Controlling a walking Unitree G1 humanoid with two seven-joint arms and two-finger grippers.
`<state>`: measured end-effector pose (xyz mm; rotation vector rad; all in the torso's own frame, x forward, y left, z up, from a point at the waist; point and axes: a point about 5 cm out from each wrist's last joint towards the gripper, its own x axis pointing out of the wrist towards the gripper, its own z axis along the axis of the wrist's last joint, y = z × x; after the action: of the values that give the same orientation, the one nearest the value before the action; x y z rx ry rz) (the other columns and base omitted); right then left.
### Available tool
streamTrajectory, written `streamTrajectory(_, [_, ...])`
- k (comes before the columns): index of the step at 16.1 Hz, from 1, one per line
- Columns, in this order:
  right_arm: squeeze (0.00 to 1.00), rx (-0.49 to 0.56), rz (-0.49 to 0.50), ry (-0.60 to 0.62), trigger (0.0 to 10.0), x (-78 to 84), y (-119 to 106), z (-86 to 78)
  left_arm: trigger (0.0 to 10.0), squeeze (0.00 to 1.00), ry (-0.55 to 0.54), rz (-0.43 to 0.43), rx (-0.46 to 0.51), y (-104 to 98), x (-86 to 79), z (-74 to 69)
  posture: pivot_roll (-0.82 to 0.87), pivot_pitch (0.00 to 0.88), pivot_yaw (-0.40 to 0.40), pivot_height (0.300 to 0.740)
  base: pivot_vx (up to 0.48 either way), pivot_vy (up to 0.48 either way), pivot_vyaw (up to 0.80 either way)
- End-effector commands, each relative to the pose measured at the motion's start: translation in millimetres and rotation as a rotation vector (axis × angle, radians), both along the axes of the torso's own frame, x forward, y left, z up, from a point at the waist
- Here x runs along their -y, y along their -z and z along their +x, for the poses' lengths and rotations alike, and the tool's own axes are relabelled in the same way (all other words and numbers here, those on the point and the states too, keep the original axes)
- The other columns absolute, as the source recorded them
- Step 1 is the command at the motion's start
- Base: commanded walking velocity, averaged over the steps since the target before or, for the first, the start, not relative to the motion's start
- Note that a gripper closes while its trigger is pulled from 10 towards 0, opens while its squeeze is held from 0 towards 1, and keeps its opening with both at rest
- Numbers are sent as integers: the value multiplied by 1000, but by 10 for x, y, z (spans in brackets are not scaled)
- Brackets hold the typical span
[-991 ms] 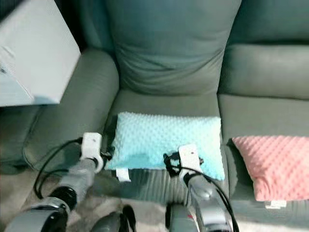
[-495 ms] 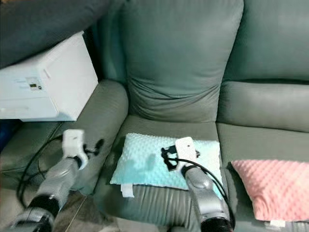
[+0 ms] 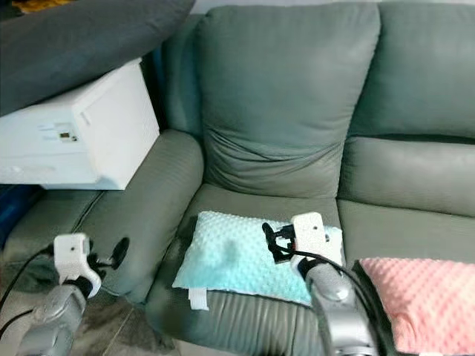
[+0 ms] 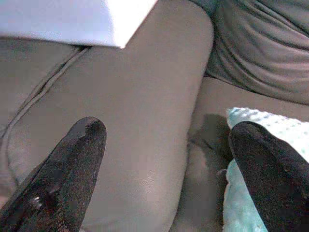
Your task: Move the pillow to the sofa
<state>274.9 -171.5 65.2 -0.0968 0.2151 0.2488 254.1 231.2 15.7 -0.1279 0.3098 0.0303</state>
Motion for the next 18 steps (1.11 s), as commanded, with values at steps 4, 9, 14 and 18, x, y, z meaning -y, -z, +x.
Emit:
streamTrajectory(4, [0,29,-68,-96,10000,28,-201,228,10000,0,-123,-47,87,-179,68,274,-169,0,-56,740,0,0,0])
streamTrajectory(9, [0,71,-72,-160,10000,-87,-349,405,10000,0,-182,-39,125,-206,151,244,-105,0,-121,740,0,0,0])
streamTrajectory(14, [0,101,8,-70,10000,-60,-350,197,10000,0,-48,15,136,-225,101,-46,-111,0,-55,740,0,0,0])
streamTrajectory(18, [0,109,78,24,10000,60,-287,-143,10000,0,61,70,131,-307,153,-113,-123,0,-6,740,0,0,0])
